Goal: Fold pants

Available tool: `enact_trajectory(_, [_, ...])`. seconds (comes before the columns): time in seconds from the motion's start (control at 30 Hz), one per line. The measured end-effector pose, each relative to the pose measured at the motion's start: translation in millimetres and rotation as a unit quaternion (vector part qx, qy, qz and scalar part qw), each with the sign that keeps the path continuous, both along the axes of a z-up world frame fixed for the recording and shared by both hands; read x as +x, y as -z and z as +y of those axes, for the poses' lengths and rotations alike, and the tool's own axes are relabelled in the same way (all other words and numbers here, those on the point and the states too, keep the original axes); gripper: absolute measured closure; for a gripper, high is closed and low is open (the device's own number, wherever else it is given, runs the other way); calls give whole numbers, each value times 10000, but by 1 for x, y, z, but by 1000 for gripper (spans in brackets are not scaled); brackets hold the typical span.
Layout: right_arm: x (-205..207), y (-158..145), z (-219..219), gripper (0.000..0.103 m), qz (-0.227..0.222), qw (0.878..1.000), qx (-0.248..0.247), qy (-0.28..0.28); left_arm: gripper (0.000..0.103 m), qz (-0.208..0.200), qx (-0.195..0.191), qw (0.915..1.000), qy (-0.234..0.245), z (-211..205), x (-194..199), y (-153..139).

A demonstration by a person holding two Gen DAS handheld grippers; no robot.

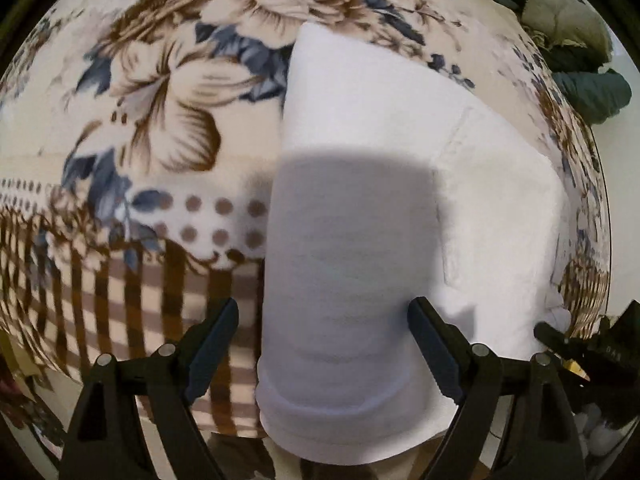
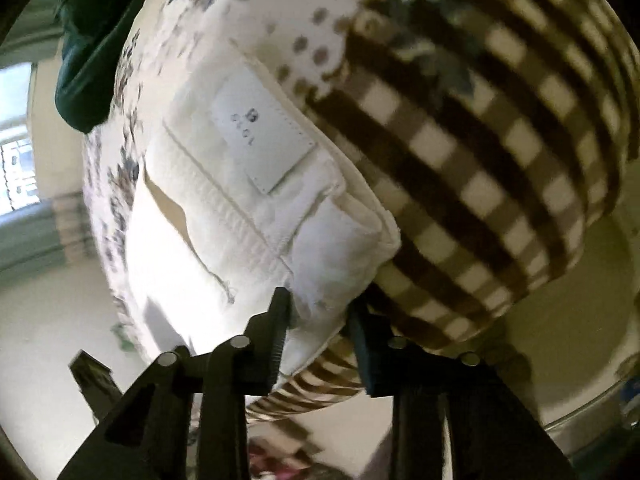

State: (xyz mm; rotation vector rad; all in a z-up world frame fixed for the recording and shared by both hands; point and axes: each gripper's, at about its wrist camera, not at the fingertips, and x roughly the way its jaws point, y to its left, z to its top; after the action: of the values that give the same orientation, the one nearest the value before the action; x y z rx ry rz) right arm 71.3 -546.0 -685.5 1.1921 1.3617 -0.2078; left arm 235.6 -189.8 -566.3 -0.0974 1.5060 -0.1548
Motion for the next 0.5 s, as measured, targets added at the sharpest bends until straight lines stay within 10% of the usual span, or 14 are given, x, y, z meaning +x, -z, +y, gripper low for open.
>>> enact_trajectory(0.2, [10, -13, 9, 72, 128, 9998, -146, 13, 16, -20, 42, 9999, 119, -6, -4, -4])
enact_trajectory(0.5, [8, 41, 30, 36, -272, 9886, 1473, 169, 12, 160, -1055, 9928, -539, 19, -2, -5])
